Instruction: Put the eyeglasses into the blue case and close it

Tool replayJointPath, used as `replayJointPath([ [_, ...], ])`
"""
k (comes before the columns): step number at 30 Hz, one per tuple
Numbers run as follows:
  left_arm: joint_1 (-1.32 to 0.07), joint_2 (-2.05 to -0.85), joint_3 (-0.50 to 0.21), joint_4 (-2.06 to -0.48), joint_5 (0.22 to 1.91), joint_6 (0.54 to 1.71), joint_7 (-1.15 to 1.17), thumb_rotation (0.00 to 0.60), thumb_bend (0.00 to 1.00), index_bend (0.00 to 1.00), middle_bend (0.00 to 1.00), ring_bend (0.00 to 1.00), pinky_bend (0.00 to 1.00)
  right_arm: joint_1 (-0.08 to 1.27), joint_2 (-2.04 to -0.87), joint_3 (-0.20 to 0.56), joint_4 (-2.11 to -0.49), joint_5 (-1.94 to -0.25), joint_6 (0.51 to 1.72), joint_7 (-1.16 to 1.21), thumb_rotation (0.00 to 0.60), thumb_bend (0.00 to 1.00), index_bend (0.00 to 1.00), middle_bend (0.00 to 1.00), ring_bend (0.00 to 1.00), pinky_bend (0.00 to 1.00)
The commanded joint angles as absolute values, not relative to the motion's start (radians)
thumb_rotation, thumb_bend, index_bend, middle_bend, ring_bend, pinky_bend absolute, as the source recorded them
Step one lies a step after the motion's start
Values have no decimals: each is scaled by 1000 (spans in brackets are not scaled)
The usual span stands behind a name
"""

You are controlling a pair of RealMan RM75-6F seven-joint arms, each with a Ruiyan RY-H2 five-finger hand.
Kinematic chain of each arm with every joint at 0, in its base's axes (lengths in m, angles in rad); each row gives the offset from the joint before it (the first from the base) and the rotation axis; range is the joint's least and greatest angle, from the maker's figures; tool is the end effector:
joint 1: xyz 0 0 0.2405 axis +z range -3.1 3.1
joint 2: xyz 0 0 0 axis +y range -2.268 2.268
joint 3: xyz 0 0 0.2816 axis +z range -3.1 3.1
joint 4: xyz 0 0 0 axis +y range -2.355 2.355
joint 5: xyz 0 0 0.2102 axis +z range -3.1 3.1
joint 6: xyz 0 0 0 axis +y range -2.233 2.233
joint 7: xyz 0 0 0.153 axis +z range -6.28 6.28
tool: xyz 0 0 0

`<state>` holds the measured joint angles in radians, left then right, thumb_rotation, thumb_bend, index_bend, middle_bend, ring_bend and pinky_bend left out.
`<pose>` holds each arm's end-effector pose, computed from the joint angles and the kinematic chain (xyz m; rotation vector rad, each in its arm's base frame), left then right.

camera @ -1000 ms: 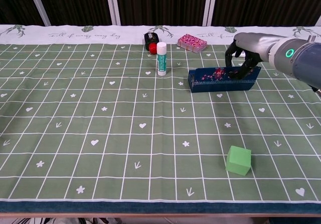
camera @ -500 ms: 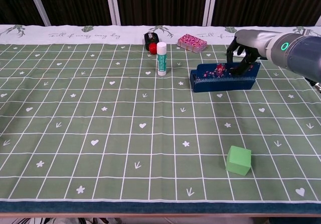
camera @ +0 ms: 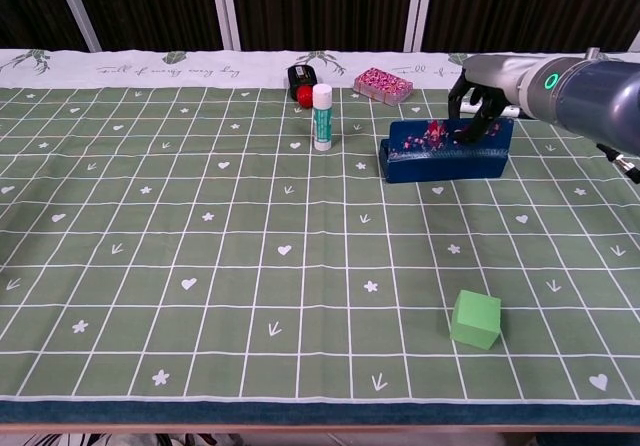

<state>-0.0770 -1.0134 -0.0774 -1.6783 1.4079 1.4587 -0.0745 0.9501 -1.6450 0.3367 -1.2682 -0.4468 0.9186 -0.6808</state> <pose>-0.3396 0.1940 0.2059 -1.2841 -0.9662 -0.8943 -0.1574 -0.4512 -0.0191 1.5647 -1.1219 0.6631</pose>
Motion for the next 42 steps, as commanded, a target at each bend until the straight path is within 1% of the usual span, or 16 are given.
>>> replayJointPath([
  [1,-77,-1013,-77,-1679,1408,1458,-75,600,316,177,0,0,0,963,-1652,338,-1248,-430,911,-690,600,571,683,198,183,234],
  [9,-77,-1012,-78,-1679,1407,1459,-77,600,316,177,0,0,0,990,-1668,338,-1194,-382,887,-704,600,570,680,187,172,233],
  [13,-77,-1012,-78,-1678,1407,1458,-77,600,316,177,0,0,0,1003,-1676,339,-1164,-357,871,-714,600,570,623,182,166,234],
  [15,-77,-1012,-78,-1678,1407,1458,-78,600,316,177,0,0,0,1010,-1679,338,-1151,-342,862,-719,600,570,565,178,162,234],
  [16,-77,-1012,-78,-1679,1407,1458,-78,600,316,177,0,0,0,1012,-1681,339,-1146,-339,860,-718,600,570,520,175,159,234],
  [18,-77,-1012,-77,-1679,1407,1457,-77,600,316,177,0,0,0,1016,-1683,339,-1140,-336,856,-714,600,566,389,167,154,234],
  [21,-77,-1012,-77,-1679,1408,1457,-77,600,316,177,0,0,0,1018,-1684,337,-1138,-334,853,-712,600,552,264,152,148,234],
  [27,-77,-1012,-77,-1679,1407,1457,-77,600,316,177,0,0,0,1020,-1682,331,-1141,-336,852,-708,600,490,144,130,141,234],
  [29,-77,-1012,-77,-1679,1408,1457,-76,600,316,177,0,0,0,1021,-1680,329,-1143,-339,854,-706,600,477,126,127,141,234],
  [34,-78,-1013,-78,-1677,1406,1456,-77,600,316,177,0,0,0,1015,-1665,331,-1169,-360,871,-688,600,435,116,121,137,234],
  [35,-78,-1013,-79,-1675,1406,1458,-78,600,316,177,0,0,0,1002,-1641,338,-1203,-386,898,-668,600,413,116,120,135,234],
  [39,-78,-1014,-79,-1672,1409,1459,-79,600,316,177,0,0,0,933,-1553,322,-1354,-496,994,-608,600,319,116,114,130,233],
  [42,-78,-1016,-79,-1672,1413,1463,-78,600,316,177,0,0,0,874,-1489,305,-1460,-578,1066,-563,600,276,116,114,130,233],
])
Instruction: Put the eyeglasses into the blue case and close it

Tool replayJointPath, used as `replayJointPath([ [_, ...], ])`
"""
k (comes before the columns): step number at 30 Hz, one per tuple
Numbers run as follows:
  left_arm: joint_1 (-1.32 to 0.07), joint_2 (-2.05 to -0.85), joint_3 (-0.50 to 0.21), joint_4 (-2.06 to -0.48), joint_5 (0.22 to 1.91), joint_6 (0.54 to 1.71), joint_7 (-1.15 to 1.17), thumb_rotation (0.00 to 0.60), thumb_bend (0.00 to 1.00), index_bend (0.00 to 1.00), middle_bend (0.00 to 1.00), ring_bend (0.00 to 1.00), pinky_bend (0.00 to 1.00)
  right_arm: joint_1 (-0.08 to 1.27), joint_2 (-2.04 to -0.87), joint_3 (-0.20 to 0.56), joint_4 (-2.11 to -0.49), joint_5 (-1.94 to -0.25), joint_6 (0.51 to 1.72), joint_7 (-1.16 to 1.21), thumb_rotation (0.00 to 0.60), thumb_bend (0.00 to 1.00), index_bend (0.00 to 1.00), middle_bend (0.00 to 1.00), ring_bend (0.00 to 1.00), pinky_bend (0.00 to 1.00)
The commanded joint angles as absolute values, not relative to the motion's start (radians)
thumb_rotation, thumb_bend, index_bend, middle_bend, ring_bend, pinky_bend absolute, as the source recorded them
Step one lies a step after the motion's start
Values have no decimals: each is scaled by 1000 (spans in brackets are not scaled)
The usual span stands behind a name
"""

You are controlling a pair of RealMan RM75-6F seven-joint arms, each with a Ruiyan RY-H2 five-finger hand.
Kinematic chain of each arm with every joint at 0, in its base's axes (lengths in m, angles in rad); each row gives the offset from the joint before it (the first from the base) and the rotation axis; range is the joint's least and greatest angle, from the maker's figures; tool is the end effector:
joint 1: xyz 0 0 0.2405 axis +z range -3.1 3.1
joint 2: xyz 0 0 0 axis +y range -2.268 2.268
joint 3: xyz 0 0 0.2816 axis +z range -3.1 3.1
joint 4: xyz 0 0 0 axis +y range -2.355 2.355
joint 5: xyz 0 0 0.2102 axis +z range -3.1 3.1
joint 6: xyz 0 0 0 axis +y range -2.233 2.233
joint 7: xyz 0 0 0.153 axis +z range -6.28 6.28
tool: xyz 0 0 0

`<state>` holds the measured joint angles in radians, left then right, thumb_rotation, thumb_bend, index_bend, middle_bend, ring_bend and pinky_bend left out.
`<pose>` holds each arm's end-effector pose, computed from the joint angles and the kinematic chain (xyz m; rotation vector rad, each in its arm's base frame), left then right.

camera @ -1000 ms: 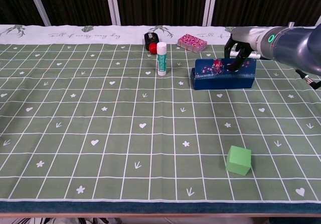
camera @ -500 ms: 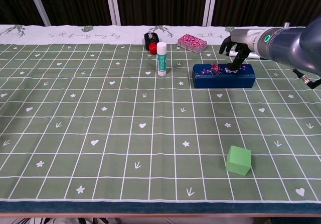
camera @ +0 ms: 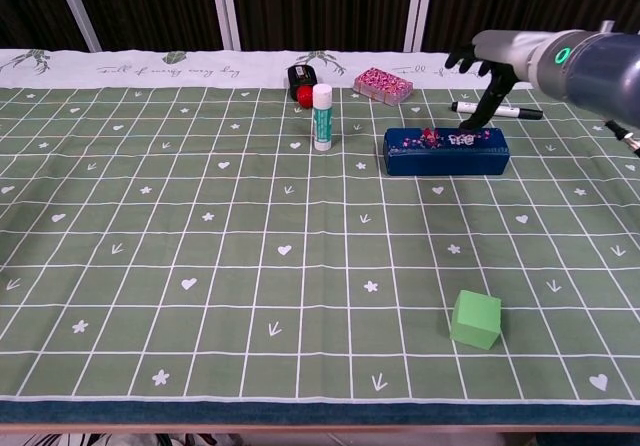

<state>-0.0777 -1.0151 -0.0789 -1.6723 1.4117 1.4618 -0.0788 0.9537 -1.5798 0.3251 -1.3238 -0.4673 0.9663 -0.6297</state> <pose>-0.3397 0.1946 0.2064 -1.2850 -0.9606 -0.8998 -0.1551 -0.4554 0.0074 1.5235 -1.0926 0.7161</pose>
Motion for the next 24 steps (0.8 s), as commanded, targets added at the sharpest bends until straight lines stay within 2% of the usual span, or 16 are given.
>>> replayJointPath([
  [1,-78,-1016,-79,-1672,1414,1463,-78,600,316,177,0,0,0,860,-1475,301,-1484,-596,1083,-551,600,268,116,114,130,233],
  [6,-79,-1019,-78,-1675,1418,1465,-73,600,316,177,0,0,0,776,-1399,268,-1606,-702,1173,-490,600,233,117,112,129,228],
  [12,-76,-1025,-78,-1683,1443,1491,-63,600,316,177,0,0,0,616,-1254,155,-1763,-914,1258,-350,600,193,87,87,111,216],
  [15,-73,-1027,-76,-1687,1456,1502,-58,600,316,177,0,0,0,538,-1210,92,-1774,-1042,1318,-278,600,173,72,80,103,212],
  [18,-72,-1028,-72,-1692,1464,1506,-48,600,316,177,0,0,0,446,-1202,24,-1744,-1182,1429,-218,600,157,71,74,94,210],
  [24,-72,-1031,-70,-1696,1470,1510,-34,600,316,177,0,0,0,313,-1184,-88,-1717,-1371,1563,-136,600,150,71,63,86,200],
])
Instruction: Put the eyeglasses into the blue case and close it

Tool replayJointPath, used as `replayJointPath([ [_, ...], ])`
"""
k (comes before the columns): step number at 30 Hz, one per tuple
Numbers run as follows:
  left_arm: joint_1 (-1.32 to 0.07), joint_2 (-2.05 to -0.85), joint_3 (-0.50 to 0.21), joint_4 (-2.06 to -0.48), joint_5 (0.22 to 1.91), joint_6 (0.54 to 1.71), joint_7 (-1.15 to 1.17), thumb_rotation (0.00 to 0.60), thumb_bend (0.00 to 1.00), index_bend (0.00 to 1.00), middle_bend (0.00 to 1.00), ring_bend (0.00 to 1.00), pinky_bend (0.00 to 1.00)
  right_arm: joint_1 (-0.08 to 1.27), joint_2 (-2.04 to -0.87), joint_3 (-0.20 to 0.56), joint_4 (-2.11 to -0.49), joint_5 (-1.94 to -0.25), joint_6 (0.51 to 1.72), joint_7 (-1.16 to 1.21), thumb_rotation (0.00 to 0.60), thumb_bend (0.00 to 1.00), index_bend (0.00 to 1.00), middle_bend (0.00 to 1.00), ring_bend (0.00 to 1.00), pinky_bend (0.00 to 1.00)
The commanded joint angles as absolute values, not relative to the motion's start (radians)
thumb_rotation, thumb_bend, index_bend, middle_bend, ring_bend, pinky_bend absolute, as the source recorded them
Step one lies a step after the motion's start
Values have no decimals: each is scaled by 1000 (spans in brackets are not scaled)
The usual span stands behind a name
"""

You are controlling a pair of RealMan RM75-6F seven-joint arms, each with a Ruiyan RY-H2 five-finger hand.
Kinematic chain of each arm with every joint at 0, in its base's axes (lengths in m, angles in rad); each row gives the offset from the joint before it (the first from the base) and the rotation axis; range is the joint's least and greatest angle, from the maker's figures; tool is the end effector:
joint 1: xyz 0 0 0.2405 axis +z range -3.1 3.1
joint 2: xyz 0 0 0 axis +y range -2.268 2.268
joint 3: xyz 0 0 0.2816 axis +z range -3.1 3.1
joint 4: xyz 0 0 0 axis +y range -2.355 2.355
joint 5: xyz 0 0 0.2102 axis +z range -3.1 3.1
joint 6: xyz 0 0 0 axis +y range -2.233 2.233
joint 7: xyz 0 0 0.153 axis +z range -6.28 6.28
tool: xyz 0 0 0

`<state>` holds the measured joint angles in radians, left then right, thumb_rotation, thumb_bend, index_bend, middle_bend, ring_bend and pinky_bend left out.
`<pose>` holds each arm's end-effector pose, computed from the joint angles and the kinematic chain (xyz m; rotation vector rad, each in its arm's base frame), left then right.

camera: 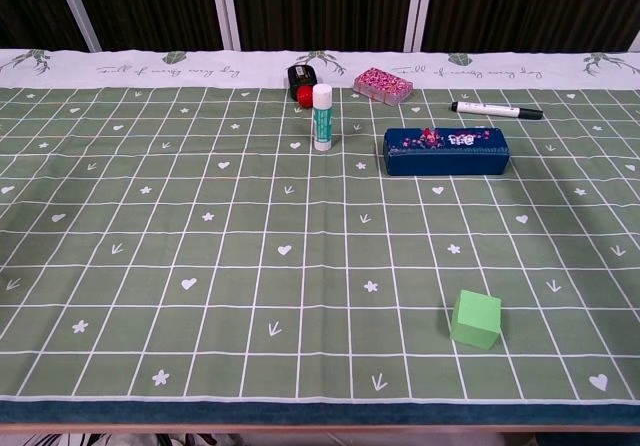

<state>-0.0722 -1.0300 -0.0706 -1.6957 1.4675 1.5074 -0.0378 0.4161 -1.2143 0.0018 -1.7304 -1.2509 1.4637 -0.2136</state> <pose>-0.3259 0.1910 0.2003 -1.3181 -0.9141 -0.9391 -0.2662 -0.2760 0.1262 1.4554 -0.8804 0.9566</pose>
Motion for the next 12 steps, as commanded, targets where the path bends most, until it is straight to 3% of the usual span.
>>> replayJointPath([
  [1,-72,-1031,-69,-1697,1471,1510,-33,600,316,177,0,0,0,299,-1182,-96,-1715,-1387,1577,-130,600,150,71,63,87,200],
  [12,-70,-1031,-66,-1693,1480,1515,-25,600,316,177,0,0,0,190,-1146,-127,-1740,-1478,1679,-173,600,149,71,63,87,200],
])
